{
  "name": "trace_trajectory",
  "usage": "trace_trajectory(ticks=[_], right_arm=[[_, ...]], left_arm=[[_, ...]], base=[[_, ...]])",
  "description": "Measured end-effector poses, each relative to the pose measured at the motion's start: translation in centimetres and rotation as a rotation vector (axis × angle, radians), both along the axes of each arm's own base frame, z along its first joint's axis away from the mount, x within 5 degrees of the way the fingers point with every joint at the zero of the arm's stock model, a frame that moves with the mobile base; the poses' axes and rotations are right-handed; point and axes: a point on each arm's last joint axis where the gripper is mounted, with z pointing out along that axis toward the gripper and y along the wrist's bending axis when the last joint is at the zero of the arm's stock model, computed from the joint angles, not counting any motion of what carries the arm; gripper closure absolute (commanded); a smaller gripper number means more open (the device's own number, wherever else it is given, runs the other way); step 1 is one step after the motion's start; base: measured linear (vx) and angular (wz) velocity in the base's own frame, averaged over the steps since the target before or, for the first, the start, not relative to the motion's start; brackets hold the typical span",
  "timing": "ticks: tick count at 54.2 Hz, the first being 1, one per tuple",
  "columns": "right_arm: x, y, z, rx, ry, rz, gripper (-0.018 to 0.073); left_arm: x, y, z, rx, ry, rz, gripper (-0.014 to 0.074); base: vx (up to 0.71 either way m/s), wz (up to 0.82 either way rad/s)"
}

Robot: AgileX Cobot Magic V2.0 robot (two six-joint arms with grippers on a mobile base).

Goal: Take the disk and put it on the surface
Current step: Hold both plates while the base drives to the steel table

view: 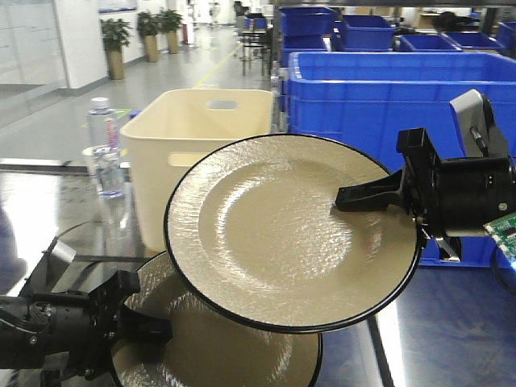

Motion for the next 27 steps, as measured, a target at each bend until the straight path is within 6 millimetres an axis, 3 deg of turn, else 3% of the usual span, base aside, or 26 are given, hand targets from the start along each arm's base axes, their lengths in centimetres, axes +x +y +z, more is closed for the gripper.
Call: trace_trajectory(ticks=[27], right_arm=[[0.03, -0.07, 0.00, 0.000, -0.001, -0.004, 0.0567]], left_arm=[[0.01, 0.00, 0.00, -0.001, 0.000, 0.001, 0.0595]], base=[[0.10, -0.19]])
